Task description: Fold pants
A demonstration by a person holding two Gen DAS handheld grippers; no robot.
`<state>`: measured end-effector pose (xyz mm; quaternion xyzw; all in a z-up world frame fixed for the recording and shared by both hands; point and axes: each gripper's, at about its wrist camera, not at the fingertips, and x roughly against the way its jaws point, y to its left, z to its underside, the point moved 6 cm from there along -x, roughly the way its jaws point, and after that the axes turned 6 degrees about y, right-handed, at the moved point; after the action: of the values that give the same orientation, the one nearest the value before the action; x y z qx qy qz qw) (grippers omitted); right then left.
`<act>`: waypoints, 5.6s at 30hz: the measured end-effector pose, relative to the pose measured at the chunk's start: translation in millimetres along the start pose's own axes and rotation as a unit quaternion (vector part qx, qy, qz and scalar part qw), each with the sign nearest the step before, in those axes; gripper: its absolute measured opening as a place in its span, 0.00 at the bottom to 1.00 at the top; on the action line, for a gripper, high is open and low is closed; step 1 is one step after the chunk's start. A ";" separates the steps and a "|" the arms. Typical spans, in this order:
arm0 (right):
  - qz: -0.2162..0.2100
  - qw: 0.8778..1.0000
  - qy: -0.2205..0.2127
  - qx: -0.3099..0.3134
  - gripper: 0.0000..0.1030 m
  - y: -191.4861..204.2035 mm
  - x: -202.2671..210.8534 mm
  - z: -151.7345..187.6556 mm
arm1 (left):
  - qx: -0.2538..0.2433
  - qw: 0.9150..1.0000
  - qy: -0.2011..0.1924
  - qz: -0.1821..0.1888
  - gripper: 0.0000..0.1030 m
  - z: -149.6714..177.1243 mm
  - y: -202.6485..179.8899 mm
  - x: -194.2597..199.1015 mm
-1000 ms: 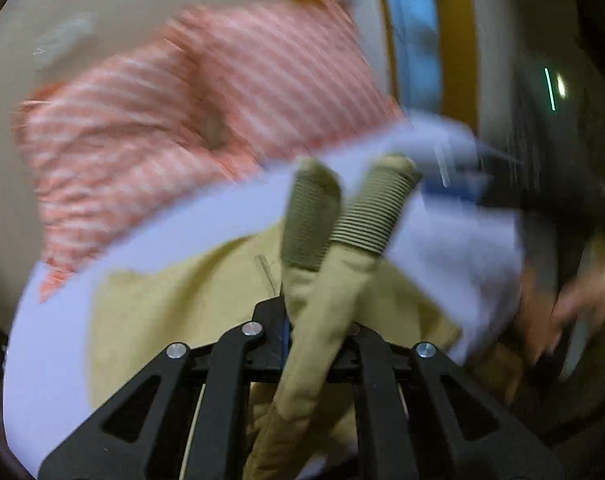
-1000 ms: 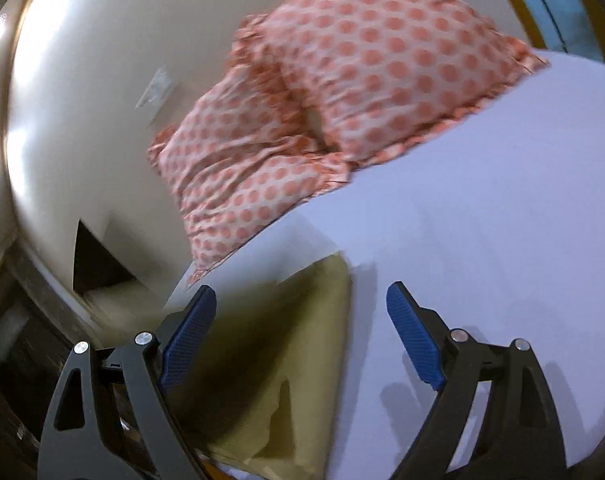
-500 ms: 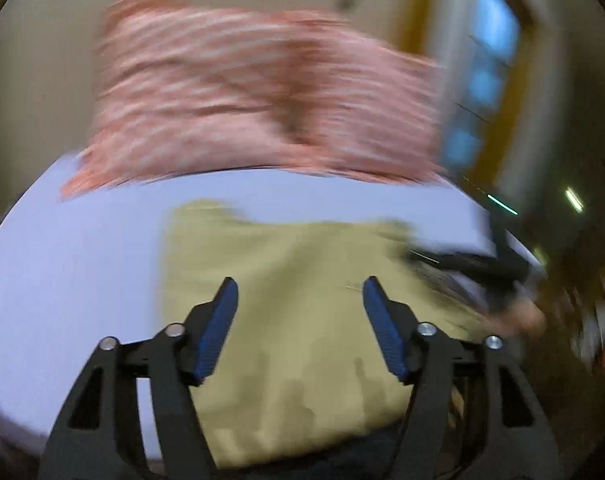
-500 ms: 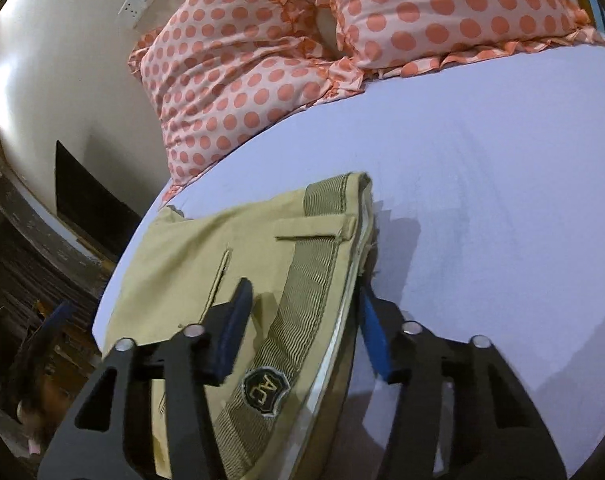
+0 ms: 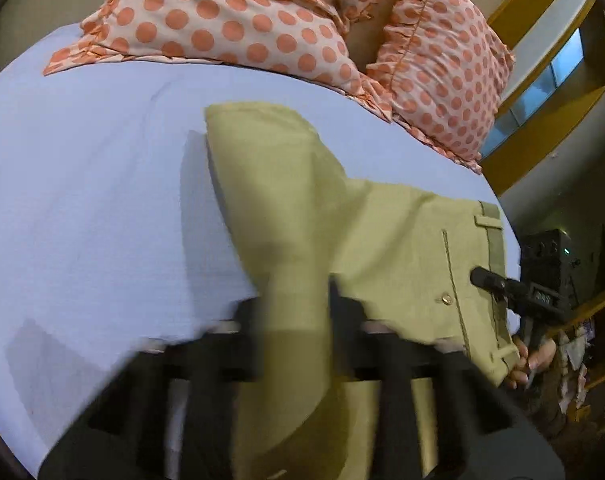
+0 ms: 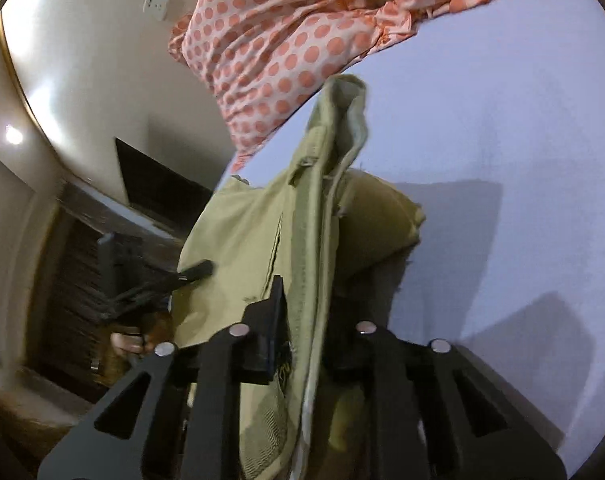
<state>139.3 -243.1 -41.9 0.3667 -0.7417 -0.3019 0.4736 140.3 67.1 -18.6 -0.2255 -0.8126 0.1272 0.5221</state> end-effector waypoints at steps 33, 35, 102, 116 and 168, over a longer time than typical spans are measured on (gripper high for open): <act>0.305 0.950 -0.047 0.042 0.88 25.4 11.1 -64.8 | -0.038 0.994 -0.029 -0.103 0.77 -56.1 -55.1 -38.1; 0.302 0.949 -0.066 0.065 0.94 37.7 24.5 -41.8 | -0.044 0.988 -0.054 -0.140 0.95 -31.9 -55.6 -10.0; 0.437 0.887 -0.082 0.125 0.99 56.5 -28.7 58.7 | -0.070 0.970 -0.054 -0.227 0.98 51.9 -40.5 -15.2; 0.436 0.887 -0.082 0.126 0.99 56.2 -28.3 58.5 | -0.065 0.969 -0.062 -0.230 0.98 49.7 -40.0 -15.3; 0.436 0.887 -0.083 0.127 0.99 55.4 -28.6 57.8 | -0.064 0.969 -0.053 -0.232 0.98 49.2 -41.8 -20.0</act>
<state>79.7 -183.2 -33.0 0.0371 -0.8953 0.0021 0.4439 93.0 22.3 -36.7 -0.0566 -0.8755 -0.0380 0.4785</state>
